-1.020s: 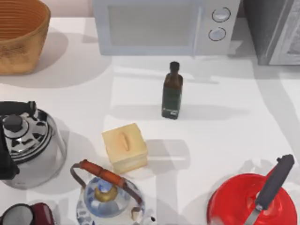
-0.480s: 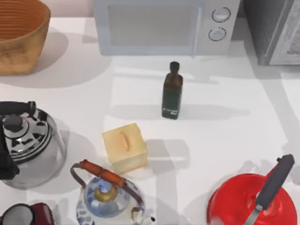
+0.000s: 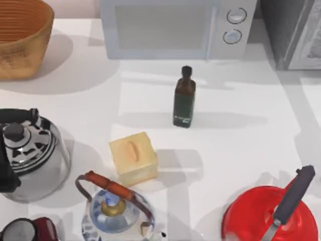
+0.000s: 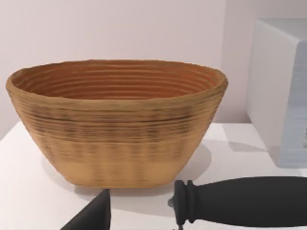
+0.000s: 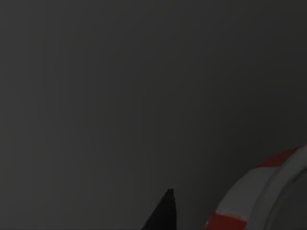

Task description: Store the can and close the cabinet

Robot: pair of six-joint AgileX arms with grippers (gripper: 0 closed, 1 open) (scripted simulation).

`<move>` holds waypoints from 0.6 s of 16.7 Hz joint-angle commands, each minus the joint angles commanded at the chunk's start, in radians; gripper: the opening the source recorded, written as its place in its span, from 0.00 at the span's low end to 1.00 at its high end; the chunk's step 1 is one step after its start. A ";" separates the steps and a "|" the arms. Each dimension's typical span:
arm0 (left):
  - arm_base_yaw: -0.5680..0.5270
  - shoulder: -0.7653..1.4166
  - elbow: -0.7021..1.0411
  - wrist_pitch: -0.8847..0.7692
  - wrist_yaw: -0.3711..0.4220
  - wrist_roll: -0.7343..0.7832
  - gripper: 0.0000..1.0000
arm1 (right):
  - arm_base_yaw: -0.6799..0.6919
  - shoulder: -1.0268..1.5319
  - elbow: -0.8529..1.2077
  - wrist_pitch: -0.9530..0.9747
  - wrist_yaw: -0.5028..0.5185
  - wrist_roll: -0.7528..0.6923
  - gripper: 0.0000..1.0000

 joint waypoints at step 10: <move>0.000 0.000 0.000 0.000 0.000 0.000 1.00 | 0.000 0.000 0.000 0.000 0.000 0.000 0.45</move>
